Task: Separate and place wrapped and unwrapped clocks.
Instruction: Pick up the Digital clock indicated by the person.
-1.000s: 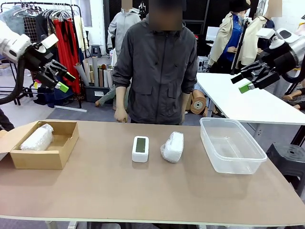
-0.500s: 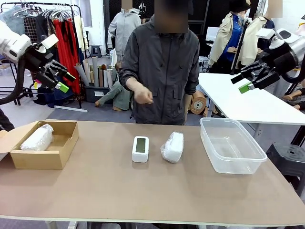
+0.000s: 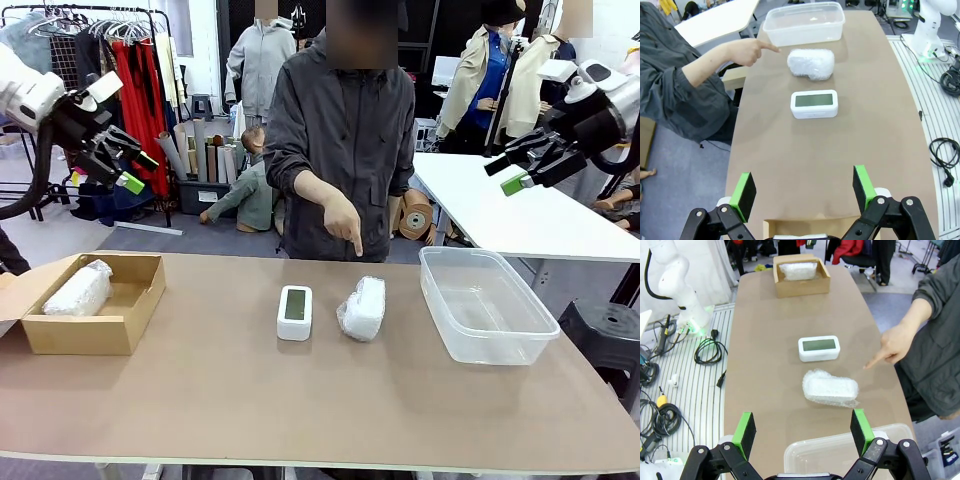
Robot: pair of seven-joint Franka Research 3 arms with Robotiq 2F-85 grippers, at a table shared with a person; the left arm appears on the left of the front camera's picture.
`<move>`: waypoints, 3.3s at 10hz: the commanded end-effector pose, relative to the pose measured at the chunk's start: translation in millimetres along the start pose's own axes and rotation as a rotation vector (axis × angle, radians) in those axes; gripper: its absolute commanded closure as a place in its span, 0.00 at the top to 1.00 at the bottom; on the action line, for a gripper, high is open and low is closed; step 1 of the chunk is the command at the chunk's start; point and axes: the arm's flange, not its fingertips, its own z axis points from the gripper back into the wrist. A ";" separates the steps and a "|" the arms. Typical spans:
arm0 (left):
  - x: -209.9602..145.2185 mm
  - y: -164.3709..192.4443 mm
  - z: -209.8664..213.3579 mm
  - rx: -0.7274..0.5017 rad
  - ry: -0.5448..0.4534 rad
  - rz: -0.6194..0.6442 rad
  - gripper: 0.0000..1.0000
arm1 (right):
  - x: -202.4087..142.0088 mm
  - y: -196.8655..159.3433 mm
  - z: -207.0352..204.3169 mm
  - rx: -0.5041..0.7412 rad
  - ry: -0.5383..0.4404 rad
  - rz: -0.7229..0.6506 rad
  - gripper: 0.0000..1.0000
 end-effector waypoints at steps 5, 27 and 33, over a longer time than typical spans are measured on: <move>1.8 -2.7 1.2 -0.001 0.004 -0.008 1.00 | 1.3 0.4 0.5 0.002 -0.003 0.005 1.00; 92.5 -33.6 -188.0 0.029 0.216 0.051 1.00 | 1.3 0.4 0.5 0.002 -0.003 0.005 1.00; 98.5 -35.4 -197.1 0.005 0.198 0.053 1.00 | 1.3 0.4 0.5 0.002 -0.003 0.005 1.00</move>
